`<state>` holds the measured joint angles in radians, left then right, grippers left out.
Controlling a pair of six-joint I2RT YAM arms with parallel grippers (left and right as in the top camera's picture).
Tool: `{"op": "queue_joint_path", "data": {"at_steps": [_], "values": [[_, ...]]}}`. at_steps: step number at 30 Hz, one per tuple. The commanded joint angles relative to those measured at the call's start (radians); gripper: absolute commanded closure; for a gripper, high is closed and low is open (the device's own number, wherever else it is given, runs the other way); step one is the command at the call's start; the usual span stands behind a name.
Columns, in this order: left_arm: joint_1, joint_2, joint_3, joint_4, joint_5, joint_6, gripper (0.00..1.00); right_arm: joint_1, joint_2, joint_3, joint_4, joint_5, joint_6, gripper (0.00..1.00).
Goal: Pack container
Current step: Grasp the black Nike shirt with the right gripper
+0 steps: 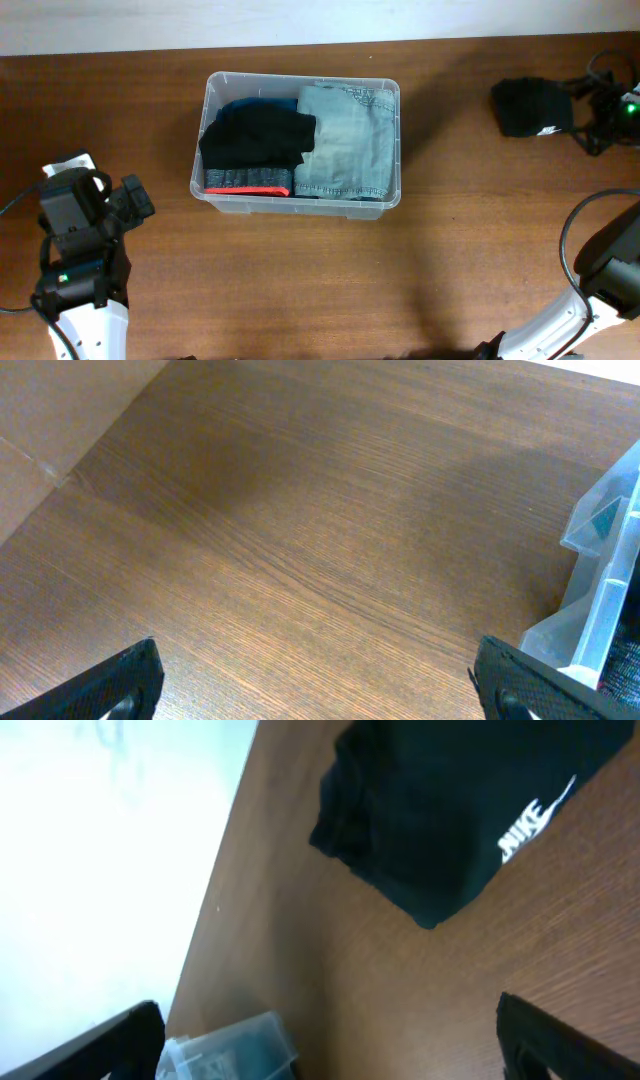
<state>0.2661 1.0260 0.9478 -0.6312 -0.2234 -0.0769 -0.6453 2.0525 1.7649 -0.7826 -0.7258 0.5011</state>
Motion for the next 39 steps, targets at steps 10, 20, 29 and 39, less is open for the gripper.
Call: {"op": "queue_joint_path", "data": {"at_steps": [10,20,29,39], "values": [[0.005,0.002,-0.003,0.002,0.007,-0.013,0.01,-0.017,0.055,-0.143,0.223,0.016,0.107,0.01],[0.005,0.002,-0.003,0.002,0.007,-0.013,0.01,-0.015,0.15,-0.143,0.292,0.07,0.129,0.02],[0.005,0.002,-0.003,0.002,0.007,-0.013,0.01,0.014,0.203,-0.143,0.376,0.089,0.144,0.02],[0.005,0.002,-0.003,0.002,0.007,-0.013,0.01,0.063,0.251,-0.143,0.444,0.126,0.174,0.02]]}}
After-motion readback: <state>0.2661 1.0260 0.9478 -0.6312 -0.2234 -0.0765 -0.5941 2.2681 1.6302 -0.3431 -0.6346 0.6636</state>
